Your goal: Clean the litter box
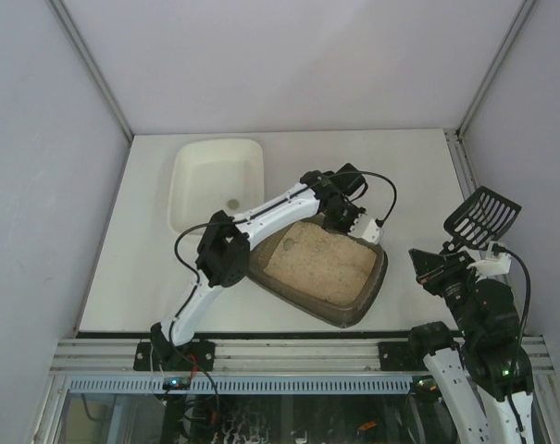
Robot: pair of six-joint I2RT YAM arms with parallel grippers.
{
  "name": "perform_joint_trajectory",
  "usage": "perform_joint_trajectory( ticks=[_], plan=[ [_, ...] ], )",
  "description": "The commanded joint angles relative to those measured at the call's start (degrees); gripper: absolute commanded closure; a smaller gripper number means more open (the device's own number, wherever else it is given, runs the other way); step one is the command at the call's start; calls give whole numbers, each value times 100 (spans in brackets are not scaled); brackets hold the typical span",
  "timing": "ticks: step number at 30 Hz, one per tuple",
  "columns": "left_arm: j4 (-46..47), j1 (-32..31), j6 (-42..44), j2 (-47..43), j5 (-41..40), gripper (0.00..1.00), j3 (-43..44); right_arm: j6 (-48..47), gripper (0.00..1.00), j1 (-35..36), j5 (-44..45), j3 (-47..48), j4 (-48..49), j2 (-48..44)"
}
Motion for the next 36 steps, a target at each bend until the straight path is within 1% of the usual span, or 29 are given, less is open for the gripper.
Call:
perform_joint_trajectory(
  ticks=[1,2,3,7,11,13,15,17,18,21,23,25,27,28,30,32,34,35,36],
  plan=[
    [1231,-47,-25,-41,-81,24,500,-129,100,-28,164,250,90,-69],
    [1331,-30,-147,-65,-42,3,500,-146,100,-28,174,265,78,-78],
    [1402,-13,-286,-120,8,0,500,-158,100,-28,190,290,63,-91],
    [1518,97,-1078,-503,243,0,475,-249,100,-28,183,391,-21,-82],
    [1445,332,-1972,-1154,414,0,291,-447,100,-14,27,637,-176,78],
    [1368,514,-2573,-1506,476,0,203,-608,100,-12,-131,875,-345,261],
    [1217,751,-3175,-1861,599,0,66,-783,100,-19,-495,1123,-529,520],
    [1162,1049,-3954,-2266,682,0,-222,-924,100,-18,-1160,1389,-766,907],
    [1200,1202,-4153,-2505,729,0,-428,-966,100,-16,-1514,1472,-850,1113],
    [1604,1747,-5332,-3291,735,0,-1356,-1074,100,-19,-2550,1561,-1023,1631],
    [1890,2108,-6105,-3821,770,0,-2049,-1166,100,-12,-3013,1564,-1131,1960],
    [2200,2499,-7025,-4288,769,0,-2816,-1470,100,-7,-3535,1639,-1290,2403],
    [2413,2959,-7974,-4730,751,0,-3540,-1897,100,75,-3766,1901,-1726,3063],
    [2498,3167,-8359,-4944,701,0,-3993,-2083,100,188,-3740,2075,-2000,3443],
    [2667,3508,-8739,-5434,570,0,-4602,-2290,100,631,-3441,2405,-2389,4115],
    [2865,3776,-8874,-5904,399,0,-5134,-2404,100,1406,-2908,2889,-2667,4855],
    [2973,3954,-8873,-6369,-22,0,-5526,-2490,100,2474,-1831,3420,-3077,5553],
    [2992,4001,-8849,-6600,-207,0,-5682,-2523,100,2768,-1204,3654,-3288,5888],
    [2987,4024,-8803,-6798,-372,0,-5817,-2590,100,3258,-649,3855,-3511,6228]
  ],
)
